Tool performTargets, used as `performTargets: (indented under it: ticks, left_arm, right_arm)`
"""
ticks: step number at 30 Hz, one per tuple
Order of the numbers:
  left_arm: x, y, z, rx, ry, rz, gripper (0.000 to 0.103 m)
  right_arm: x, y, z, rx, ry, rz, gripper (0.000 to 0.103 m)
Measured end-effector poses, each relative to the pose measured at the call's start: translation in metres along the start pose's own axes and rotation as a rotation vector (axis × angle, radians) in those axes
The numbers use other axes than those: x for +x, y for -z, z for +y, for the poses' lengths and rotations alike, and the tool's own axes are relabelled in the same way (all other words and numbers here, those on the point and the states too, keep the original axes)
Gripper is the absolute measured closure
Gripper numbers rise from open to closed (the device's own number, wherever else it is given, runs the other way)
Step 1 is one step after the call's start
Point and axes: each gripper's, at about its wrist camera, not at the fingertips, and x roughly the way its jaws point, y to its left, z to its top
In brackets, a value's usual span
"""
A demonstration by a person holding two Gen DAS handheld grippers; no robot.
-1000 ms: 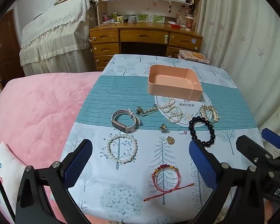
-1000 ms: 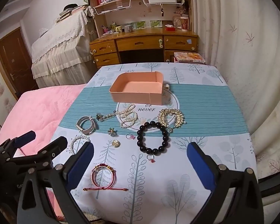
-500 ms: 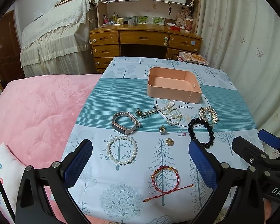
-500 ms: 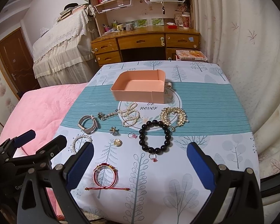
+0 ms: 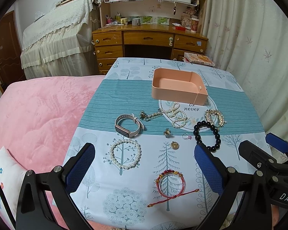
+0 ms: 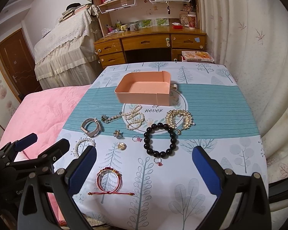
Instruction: Organize jewelry
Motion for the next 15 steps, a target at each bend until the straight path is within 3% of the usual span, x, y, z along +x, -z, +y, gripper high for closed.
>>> performTargets:
  ticks: [15]
  left_arm:
    - [0.0004,0.0031,-0.0007,-0.003,0.001,0.014,0.001]
  right_arm:
    - [-0.0018,-0.0009,-0.0015,0.003,-0.002,0.002,0.003]
